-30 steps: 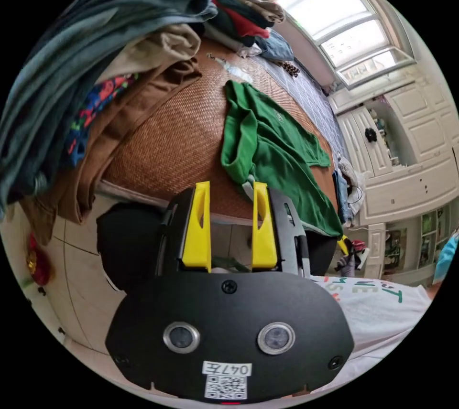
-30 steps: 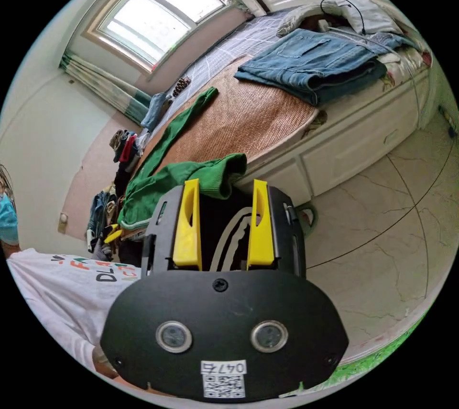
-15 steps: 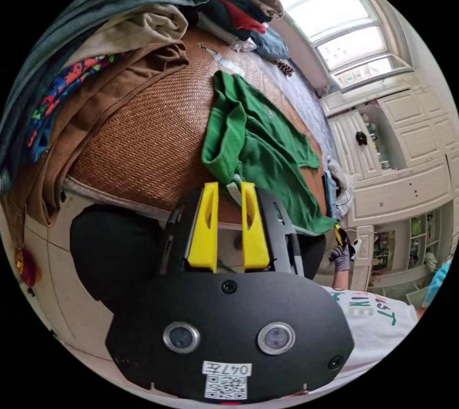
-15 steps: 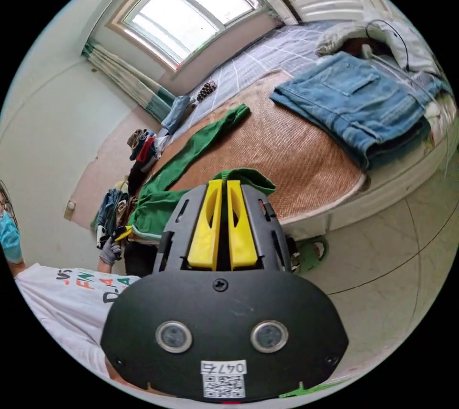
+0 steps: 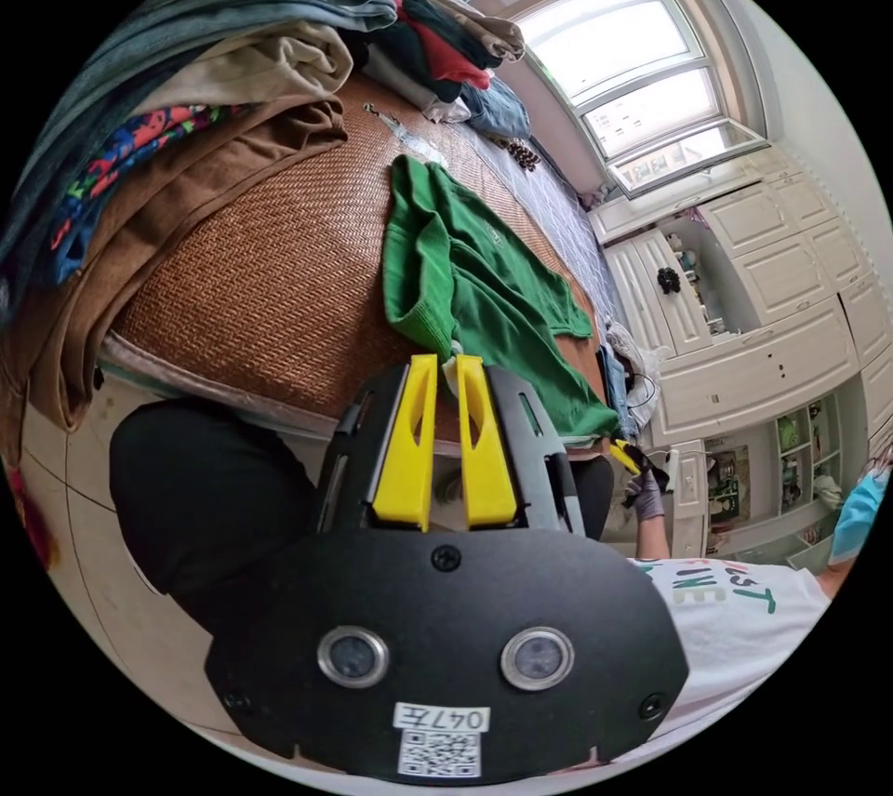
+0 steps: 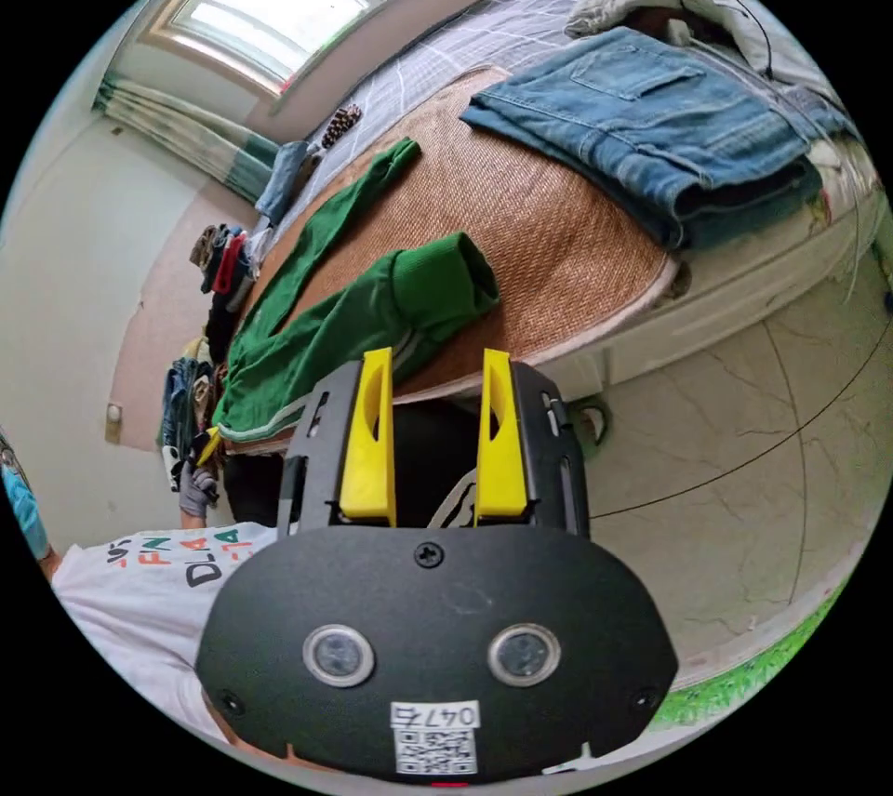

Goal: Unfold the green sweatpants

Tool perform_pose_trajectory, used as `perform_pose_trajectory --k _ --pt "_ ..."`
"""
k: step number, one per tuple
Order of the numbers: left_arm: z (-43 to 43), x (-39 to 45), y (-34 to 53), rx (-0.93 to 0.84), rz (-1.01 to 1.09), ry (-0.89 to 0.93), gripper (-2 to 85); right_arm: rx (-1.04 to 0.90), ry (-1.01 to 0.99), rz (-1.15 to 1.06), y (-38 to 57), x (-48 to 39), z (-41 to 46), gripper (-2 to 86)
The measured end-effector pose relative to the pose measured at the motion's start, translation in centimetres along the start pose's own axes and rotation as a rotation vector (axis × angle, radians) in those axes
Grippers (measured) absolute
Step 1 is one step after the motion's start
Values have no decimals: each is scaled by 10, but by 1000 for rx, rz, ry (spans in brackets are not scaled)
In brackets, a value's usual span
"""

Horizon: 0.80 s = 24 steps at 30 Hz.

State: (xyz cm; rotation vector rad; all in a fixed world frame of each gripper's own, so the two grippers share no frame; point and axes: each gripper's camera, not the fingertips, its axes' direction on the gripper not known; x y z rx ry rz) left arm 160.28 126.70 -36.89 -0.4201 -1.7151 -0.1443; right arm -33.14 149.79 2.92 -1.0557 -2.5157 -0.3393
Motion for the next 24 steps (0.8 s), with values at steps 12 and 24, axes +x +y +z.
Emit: perform_pose_trajectory --k 12,24 --pt "-37 -24 -53 48 24 142 38 15 53 -44 -18 -61 36 39" --pt "-62 -32 -142 10 6 161 39 4 182 -184 -89 -155 72 48"
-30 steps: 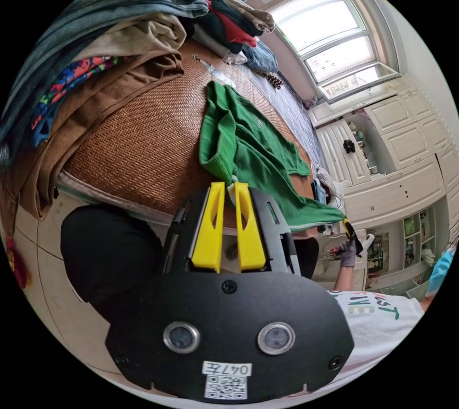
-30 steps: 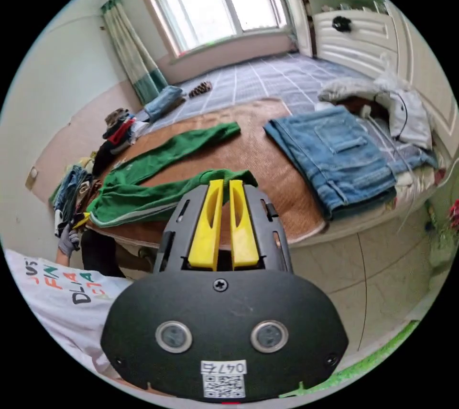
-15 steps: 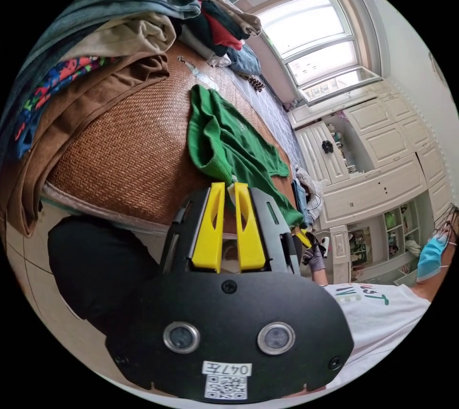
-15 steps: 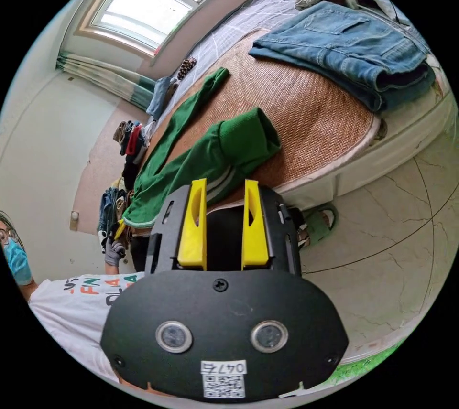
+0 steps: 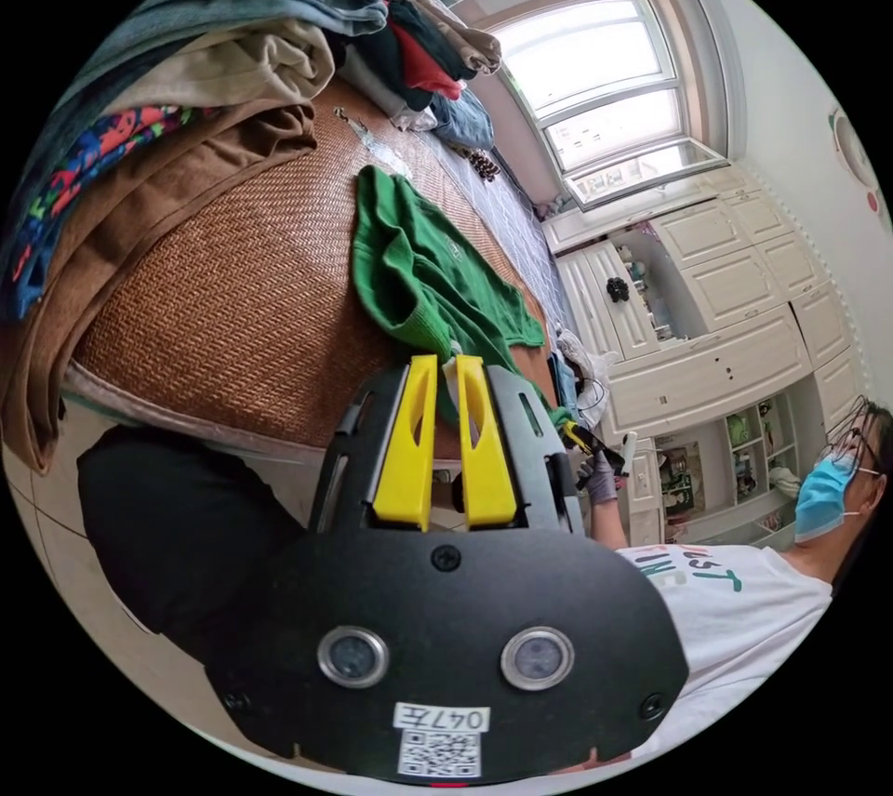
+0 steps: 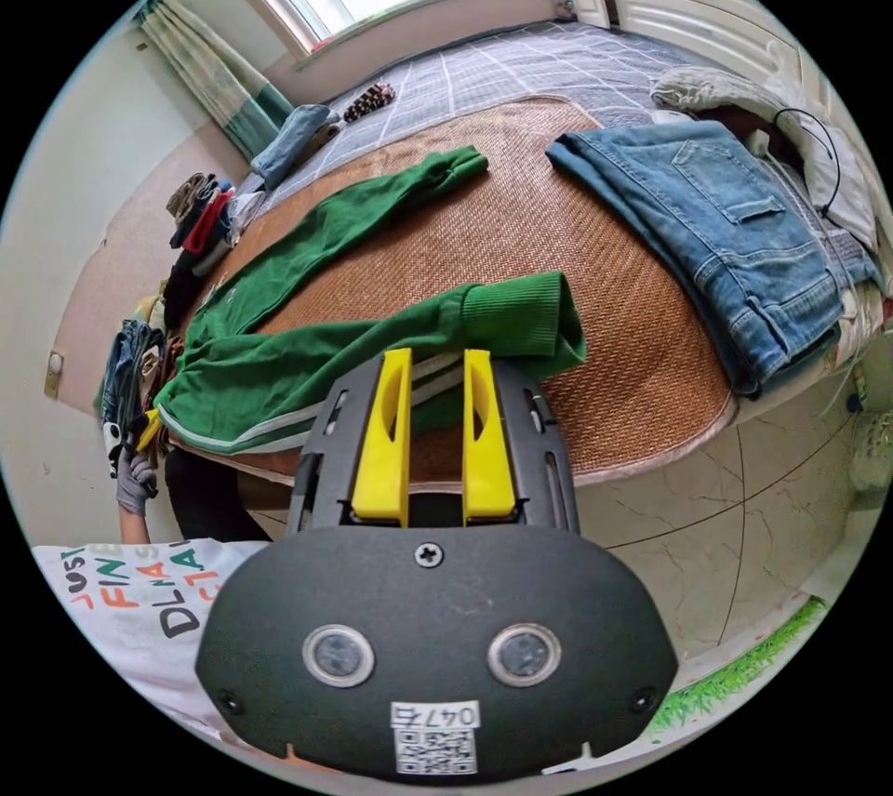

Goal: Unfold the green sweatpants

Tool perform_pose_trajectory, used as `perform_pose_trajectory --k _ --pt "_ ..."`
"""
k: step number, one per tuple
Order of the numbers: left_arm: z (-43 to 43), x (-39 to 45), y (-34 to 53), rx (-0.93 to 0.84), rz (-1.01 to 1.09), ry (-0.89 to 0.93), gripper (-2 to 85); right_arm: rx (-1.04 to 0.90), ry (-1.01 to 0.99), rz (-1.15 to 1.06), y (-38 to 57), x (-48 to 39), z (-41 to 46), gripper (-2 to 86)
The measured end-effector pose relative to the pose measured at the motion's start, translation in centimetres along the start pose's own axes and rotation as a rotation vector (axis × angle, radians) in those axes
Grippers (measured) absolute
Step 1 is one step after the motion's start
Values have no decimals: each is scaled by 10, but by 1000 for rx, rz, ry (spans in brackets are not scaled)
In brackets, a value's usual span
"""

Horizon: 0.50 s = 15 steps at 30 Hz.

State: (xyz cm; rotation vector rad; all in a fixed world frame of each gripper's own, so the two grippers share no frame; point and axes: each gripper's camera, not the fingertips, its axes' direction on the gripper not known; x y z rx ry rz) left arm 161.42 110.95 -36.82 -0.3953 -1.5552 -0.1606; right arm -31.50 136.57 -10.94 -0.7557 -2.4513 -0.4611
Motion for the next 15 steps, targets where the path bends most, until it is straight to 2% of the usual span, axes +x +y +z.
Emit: perform_pose_trajectory --k 4,10,13,15 --pt "-14 2 -38 -7 -28 11 39 -17 -30 18 -12 0 3 51" --pt "-28 22 -106 -37 -41 1 40 137 52 29 9 17 -34 60" --pt "-35 41 -150 -75 -46 -9 43 104 63 -82 2 28 -37 83" --pt "-44 62 -174 -100 -23 -48 45 72 81 -242 -8 26 -33 101"
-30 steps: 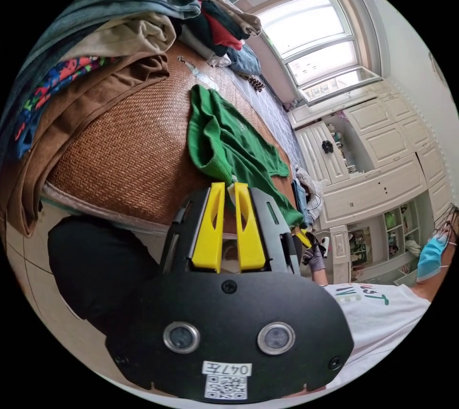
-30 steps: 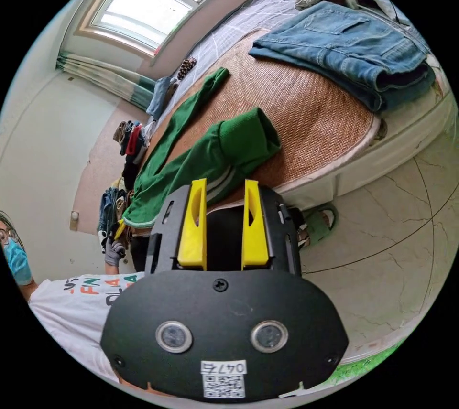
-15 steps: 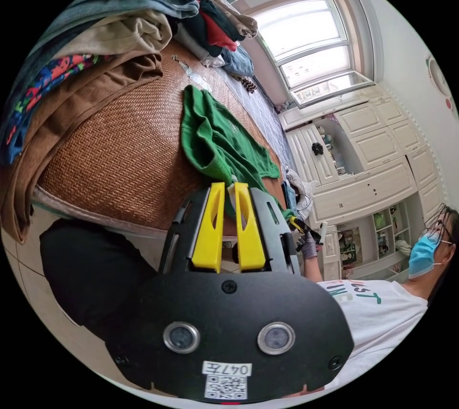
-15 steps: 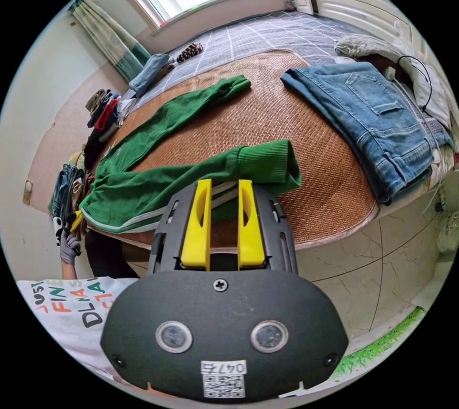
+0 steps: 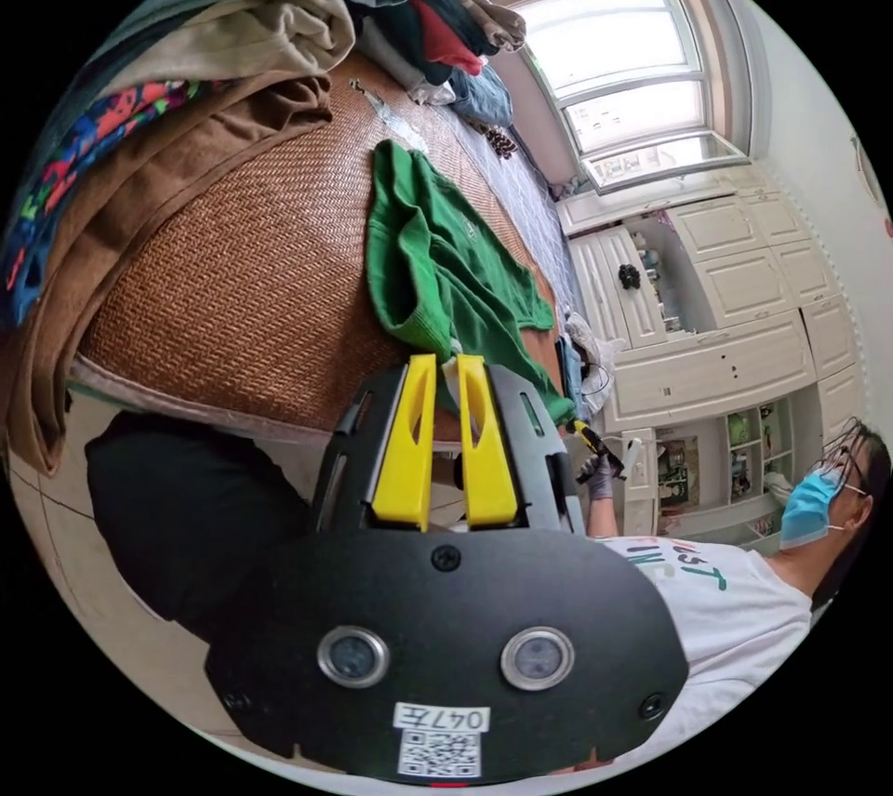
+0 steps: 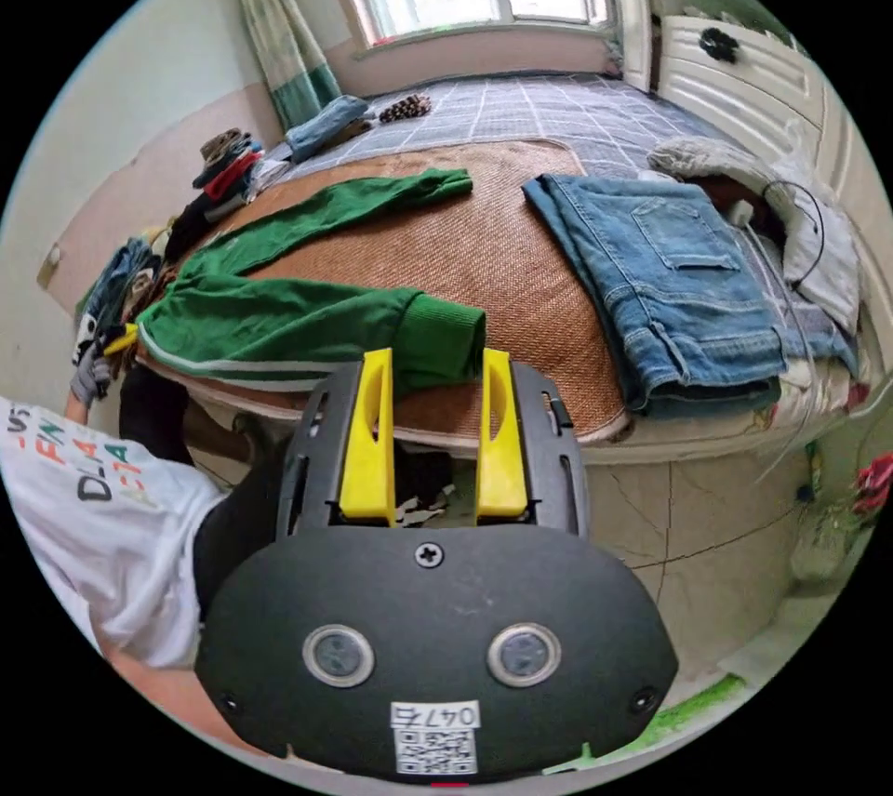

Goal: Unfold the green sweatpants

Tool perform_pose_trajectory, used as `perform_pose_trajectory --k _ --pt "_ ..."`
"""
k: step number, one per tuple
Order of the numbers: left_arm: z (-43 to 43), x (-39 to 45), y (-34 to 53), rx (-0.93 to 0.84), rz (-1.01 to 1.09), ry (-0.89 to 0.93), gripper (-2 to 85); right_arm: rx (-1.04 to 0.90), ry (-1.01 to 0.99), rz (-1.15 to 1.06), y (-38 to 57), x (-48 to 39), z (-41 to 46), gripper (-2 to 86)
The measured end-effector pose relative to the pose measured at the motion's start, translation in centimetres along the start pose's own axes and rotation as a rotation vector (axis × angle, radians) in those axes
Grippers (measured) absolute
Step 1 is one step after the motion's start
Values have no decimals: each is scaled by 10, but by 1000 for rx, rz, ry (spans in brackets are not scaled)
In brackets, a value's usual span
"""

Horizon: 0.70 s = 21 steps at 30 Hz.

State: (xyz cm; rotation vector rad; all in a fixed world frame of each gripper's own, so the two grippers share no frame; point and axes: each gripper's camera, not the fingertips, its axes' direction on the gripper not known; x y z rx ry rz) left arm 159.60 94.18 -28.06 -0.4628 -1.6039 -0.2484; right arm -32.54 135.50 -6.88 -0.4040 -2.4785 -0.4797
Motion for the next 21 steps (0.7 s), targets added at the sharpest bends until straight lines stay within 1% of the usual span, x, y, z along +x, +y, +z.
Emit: perform_pose_trajectory --k 2,4,5,7,8,9,10,11,12,13,14,15,16,17,18,19,21 --pt "-16 30 -20 -14 50 -71 46 -21 47 -122 -8 -3 7 106" --pt "-37 81 -45 -28 122 -203 44 -67 75 -237 -20 -7 20 101" --pt "-40 96 -52 -33 142 -239 43 -106 72 -302 -29 -9 29 83" --pt "-45 162 -80 -58 250 -352 44 -143 59 -387 -45 -12 38 31" --pt "-42 180 -88 -68 288 -356 44 -159 59 -432 -55 -15 40 5" --pt "-31 219 -105 -93 374 -327 44 -152 19 -465 -65 -16 34 -5" --pt "-13 260 -122 -122 472 -257 47 -146 -18 -463 -72 -15 30 -6" --pt "-1 282 -131 -139 523 -214 49 -130 -124 -446 -86 -12 17 -9" --pt "29 326 -146 -176 623 -134 56 -113 -239 -403 -101 -6 3 -9" --pt "64 373 -158 -219 737 -60 65 -106 -300 -378 -109 -3 -4 -10" --pt "83 396 -162 -239 795 -32 69 -95 -426 -328 -122 2 -15 -10" --pt "123 442 -170 -282 896 12 81 -80 -533 -274 -133 6 -23 -10" --pt "161 488 -175 -328 991 62 94 -67 -583 -250 -138 7 -27 -10" --pt "180 512 -177 -346 1037 87 100 -35 -687 -218 -147 8 -34 -10" --pt "210 554 -181 -362 1116 121 111 0 -795 -199 -153 8 -40 -10" --pt "233 594 -184 -367 1196 144 121 13 -843 -190 -156 8 -42 -10" --pt "254 648 -192 -355 1298 161 130 50 -966 -173 -163 4 -47 -10"
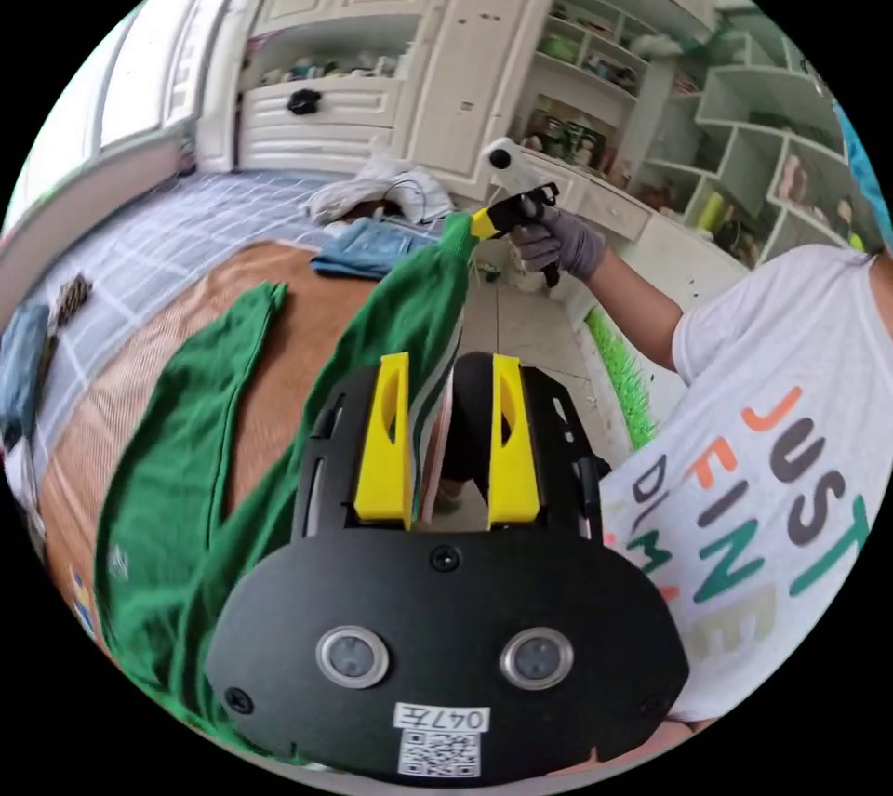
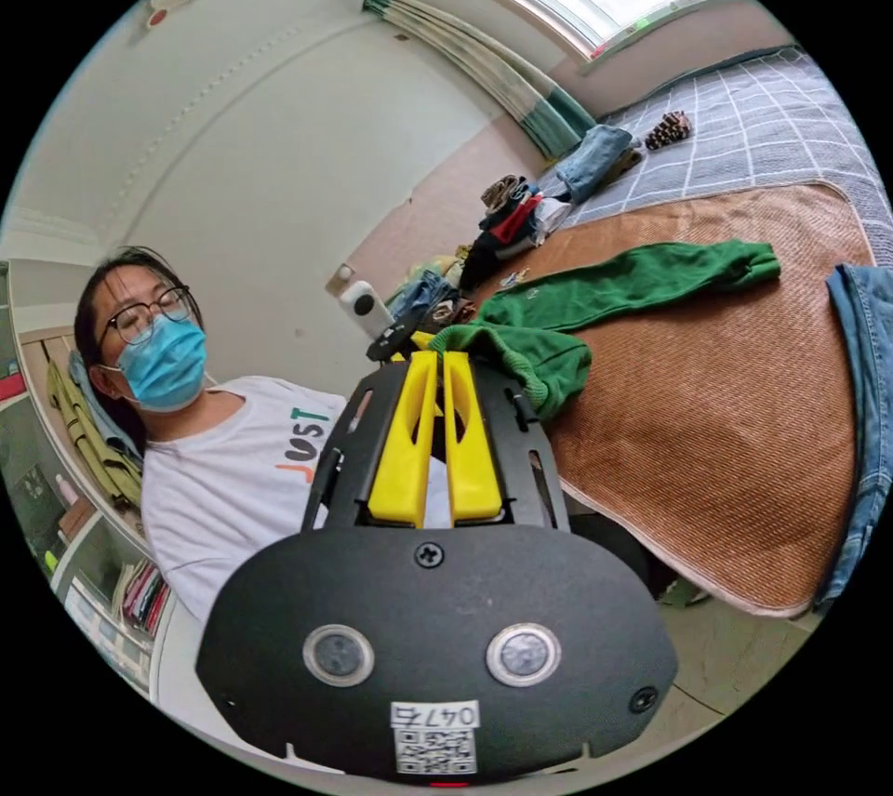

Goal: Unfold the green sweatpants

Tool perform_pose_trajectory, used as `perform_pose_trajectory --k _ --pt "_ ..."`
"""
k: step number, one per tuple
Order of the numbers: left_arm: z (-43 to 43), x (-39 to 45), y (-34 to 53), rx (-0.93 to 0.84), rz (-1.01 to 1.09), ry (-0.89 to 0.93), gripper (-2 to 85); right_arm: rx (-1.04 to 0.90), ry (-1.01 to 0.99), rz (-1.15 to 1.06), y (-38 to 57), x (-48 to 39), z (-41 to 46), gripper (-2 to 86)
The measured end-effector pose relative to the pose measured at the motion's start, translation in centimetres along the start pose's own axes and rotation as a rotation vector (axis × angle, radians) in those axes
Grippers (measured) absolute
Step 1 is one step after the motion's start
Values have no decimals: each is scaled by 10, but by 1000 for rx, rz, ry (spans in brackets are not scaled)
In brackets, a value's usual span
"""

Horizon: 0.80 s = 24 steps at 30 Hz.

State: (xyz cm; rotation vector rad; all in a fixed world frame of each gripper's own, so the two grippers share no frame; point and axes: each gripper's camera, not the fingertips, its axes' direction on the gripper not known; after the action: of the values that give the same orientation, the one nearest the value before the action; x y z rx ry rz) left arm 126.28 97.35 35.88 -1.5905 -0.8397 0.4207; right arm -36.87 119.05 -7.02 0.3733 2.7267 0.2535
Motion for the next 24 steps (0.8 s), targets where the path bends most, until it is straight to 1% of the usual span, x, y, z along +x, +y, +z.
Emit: perform_pose_trajectory --k 1,4,5,6,7,8,10,12,13,15,18,24 --pt "2 1 -31 4 60 -7 132 3 -15 1 -2 -1 1 -10" --pt "1 -4 -83 -22 146 -20 117 7 -21 15 -7 -7 2 -9" --pt "1 -6 -90 -35 154 -28 89 4 -12 16 -9 -10 1 -8" --pt "0 -11 -101 -61 174 -47 32 -5 6 6 -11 -14 0 -7" --pt "-6 -19 -108 -53 196 -38 17 -12 22 -7 -13 -17 -1 -4" --pt "-10 -26 -111 -53 194 -12 9 -33 62 -53 -17 -24 -3 1" --pt "-29 -68 -121 -45 146 176 -1 -52 127 -145 -22 -37 -10 21" --pt "-43 -103 -124 -30 104 309 -4 -115 250 -267 -30 -54 -10 47" --pt "-51 -125 -126 -22 78 368 -6 -146 278 -287 -33 -57 -7 52" --pt "-64 -152 -127 -14 52 413 -6 -261 327 -339 -44 -66 6 61" --pt "-86 -176 -130 -23 73 436 -7 -302 375 -357 -62 -69 15 62" --pt "-131 -186 -137 -78 213 422 -7 -403 407 -384 -99 -67 20 51"
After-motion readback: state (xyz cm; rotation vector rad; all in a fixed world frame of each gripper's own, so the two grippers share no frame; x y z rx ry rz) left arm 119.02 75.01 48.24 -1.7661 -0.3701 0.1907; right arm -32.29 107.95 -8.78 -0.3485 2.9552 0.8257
